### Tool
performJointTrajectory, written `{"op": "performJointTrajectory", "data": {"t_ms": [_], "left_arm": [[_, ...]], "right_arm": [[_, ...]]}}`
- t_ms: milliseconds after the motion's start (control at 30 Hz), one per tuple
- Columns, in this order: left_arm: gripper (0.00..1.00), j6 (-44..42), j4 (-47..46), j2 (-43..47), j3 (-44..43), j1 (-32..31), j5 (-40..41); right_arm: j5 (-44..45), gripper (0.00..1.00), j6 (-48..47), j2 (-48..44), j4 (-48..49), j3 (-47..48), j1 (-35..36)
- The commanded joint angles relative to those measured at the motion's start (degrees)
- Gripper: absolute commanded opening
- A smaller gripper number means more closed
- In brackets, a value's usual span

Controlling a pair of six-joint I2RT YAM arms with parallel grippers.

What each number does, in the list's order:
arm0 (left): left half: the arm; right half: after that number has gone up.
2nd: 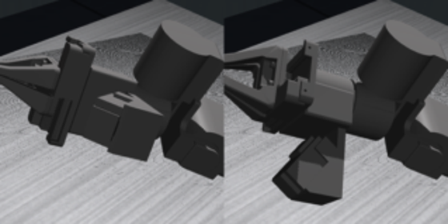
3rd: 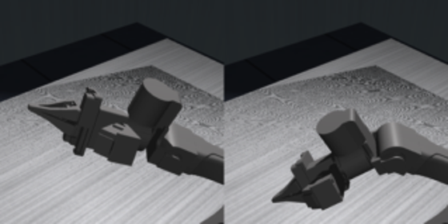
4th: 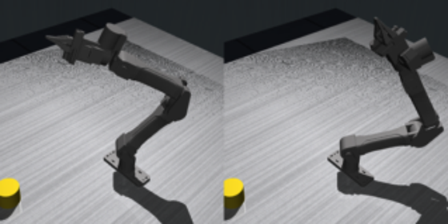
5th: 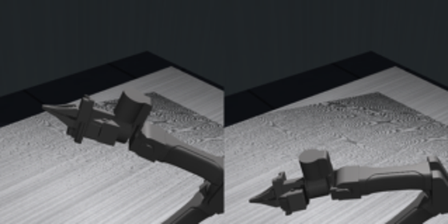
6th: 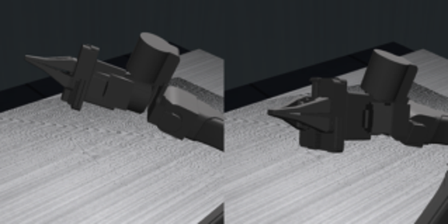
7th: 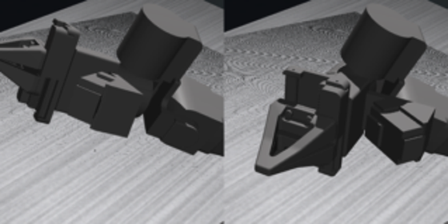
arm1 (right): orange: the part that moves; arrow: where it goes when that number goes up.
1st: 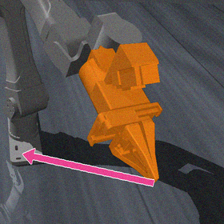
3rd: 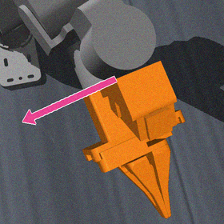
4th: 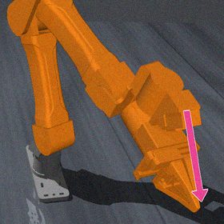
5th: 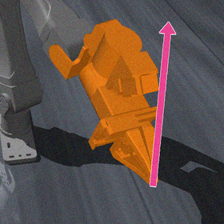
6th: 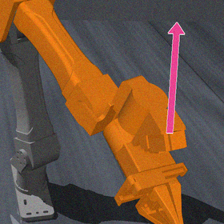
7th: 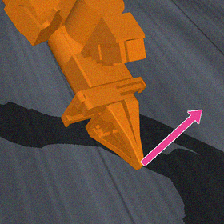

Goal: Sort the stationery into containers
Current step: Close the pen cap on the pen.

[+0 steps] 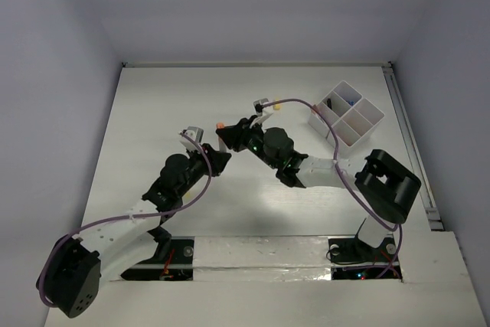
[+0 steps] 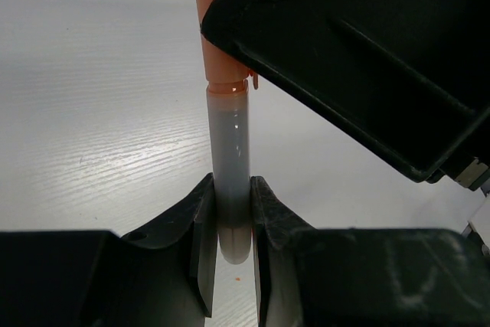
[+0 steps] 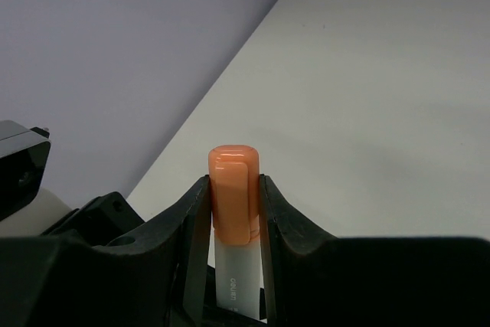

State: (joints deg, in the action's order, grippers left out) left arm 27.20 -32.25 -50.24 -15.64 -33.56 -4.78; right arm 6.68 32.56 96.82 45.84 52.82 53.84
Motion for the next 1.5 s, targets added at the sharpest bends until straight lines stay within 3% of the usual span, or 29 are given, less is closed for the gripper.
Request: {"op": "performJointTrajectory", "data": {"t_ms": [0,267,733,1167,1467], "left_arm": [[0.0,0.3,-5.9,2.6,-0.2,-0.1,1.3],[0.0,0.6,-6.7,3.6,-0.1,-0.1,1.3],[0.0,0.1,-5.2,5.4,-2.4,-0.1,1.6],[0.0,1.5,-6.2,4.1,-5.6,-0.1,1.5],[0.0,1.5,-7.2,1.5,-8.0,-0.1,1.2]], "right_arm": [[0.8,0.0,0.2,-0.7,5.5,-2.2,2.5],[-2.4,0.0,2.1,-0.7,6.2,-4.0,3.0],[-9.7,0.0,3.7,-4.7,-1.8,-8.8,3.0],[-10.8,0.0,7.8,-5.6,-2.2,-20.6,4.9],[-10.7,0.0,10.1,-3.0,-0.8,-23.0,8.2]]}}
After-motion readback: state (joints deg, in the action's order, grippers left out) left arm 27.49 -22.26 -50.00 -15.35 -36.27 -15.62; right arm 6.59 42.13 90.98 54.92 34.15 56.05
